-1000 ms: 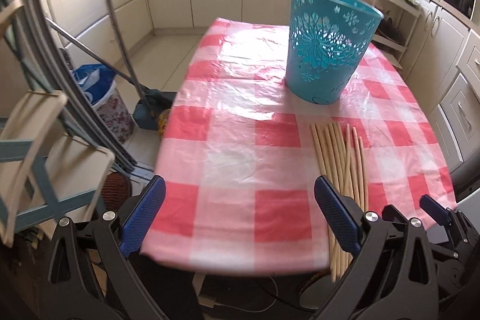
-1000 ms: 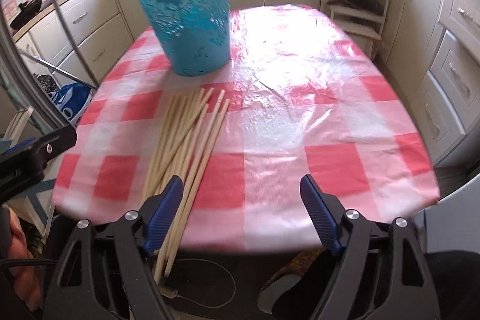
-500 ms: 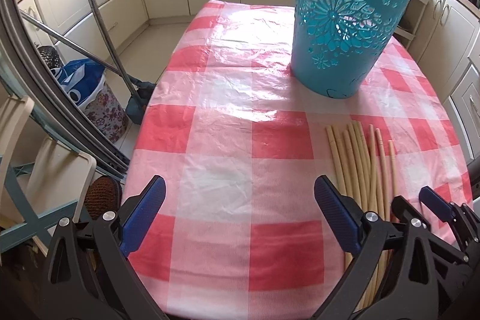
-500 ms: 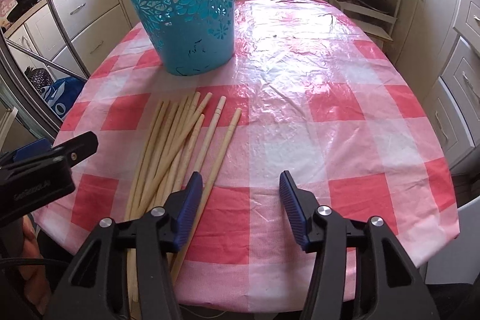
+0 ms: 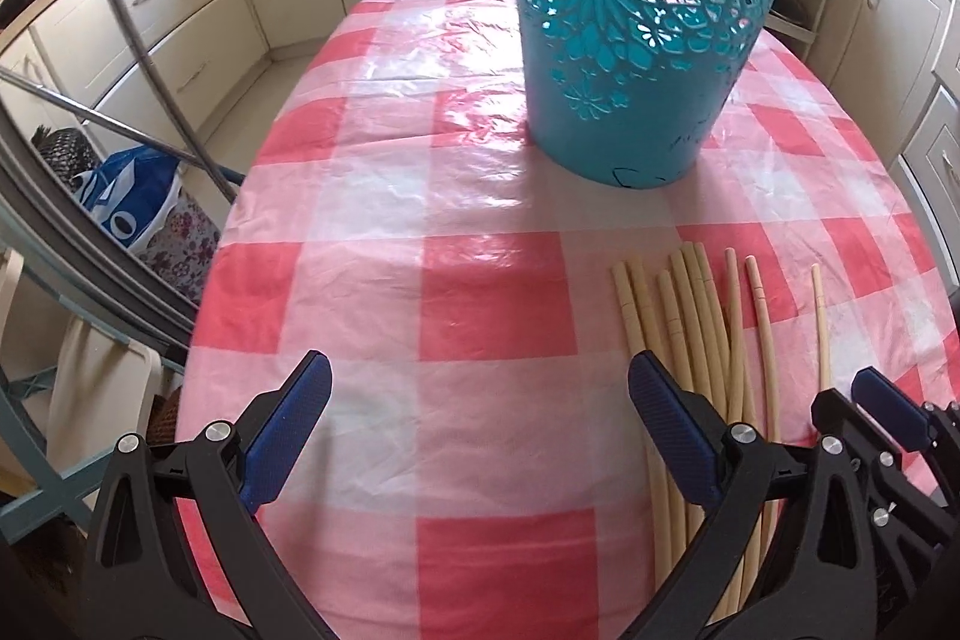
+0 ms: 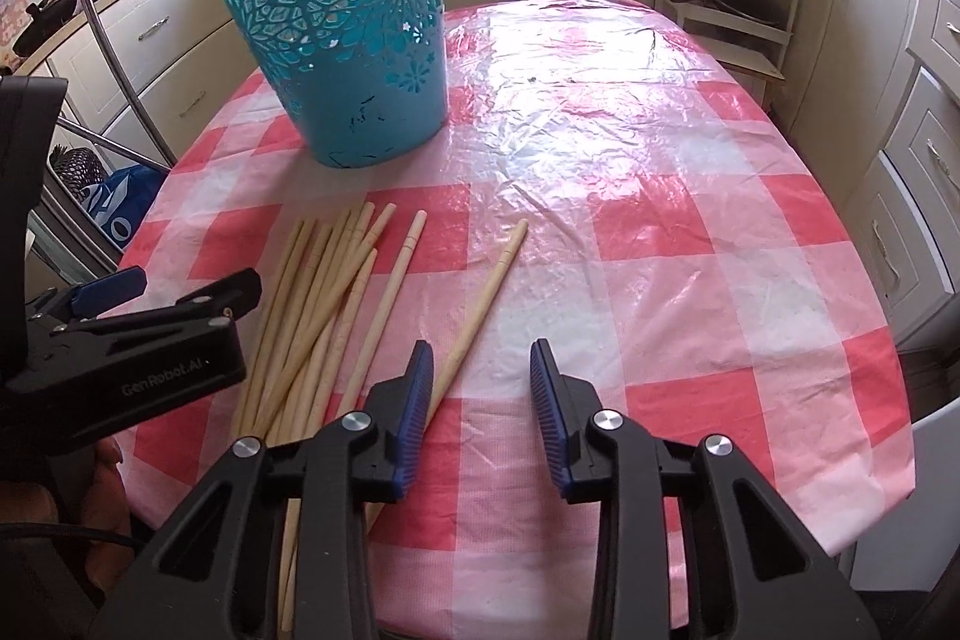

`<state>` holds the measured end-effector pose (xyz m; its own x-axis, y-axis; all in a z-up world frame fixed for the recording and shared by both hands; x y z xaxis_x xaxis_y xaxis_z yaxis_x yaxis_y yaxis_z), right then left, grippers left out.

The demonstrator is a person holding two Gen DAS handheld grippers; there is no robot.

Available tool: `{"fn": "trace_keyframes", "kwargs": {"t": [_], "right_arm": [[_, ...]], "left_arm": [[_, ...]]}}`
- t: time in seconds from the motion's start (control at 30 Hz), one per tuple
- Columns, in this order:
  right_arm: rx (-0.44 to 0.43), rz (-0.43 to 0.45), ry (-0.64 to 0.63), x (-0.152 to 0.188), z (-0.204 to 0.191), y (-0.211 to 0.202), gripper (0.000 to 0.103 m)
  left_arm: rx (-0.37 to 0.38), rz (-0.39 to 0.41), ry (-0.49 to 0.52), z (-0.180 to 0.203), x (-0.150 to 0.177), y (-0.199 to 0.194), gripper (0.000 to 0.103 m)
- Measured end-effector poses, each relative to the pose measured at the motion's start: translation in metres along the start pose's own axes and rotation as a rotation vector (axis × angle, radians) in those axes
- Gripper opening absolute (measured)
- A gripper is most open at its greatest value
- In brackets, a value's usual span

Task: Organize utensils
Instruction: 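Move both grippers down toward the wooden chopsticks beside the teal cup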

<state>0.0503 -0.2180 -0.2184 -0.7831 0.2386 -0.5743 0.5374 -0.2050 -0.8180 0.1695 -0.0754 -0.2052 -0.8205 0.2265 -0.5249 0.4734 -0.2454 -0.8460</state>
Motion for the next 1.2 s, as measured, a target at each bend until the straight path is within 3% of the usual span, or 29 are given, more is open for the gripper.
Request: {"fn": "trace_keyframes", "kwargs": {"t": [0.3,0.87,0.93,1.0,1.03,1.2], "right_arm": [[-0.014,-0.03,-0.152,-0.013,-0.004,0.009,0.024],[-0.045,-0.081,-0.201,-0.026,0.013,0.021,0.024],[-0.059,-0.08,-0.25,-0.027,0.008,0.022,0.022],[-0.104,-0.083,-0.305,-0.026,0.001,0.021,0.019],[-0.119,-0.086,-0.323,-0.026,0.0,0.02,0.018],[-0.129,-0.1,-0.293,-0.033,0.016,0.026,0.018]], "left_arm": [[0.029,-0.008,0.006,0.001,-0.004,0.002,0.095],[0.011,-0.023,0.038,0.007,-0.002,0.005,0.094],[0.021,-0.018,0.048,0.011,-0.004,0.005,0.088],[0.076,-0.011,0.051,0.018,-0.005,0.004,0.07],[0.079,-0.007,0.061,0.02,-0.006,0.004,0.067],[0.164,0.008,0.131,0.034,-0.009,0.001,0.019]]}}
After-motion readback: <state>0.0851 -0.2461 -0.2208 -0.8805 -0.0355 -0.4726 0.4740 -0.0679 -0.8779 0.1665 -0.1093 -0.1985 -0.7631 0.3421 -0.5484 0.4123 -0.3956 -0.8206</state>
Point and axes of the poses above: each gripper's, at about its wrist camera, not at the fingertips, and y roughly the way its jaws point, z to its right, x to its underside, the point moved 8 cm from there along y, roughly the way its jaws point, and after that the axes turned 11 degrees about x, right-handed, at the moved point
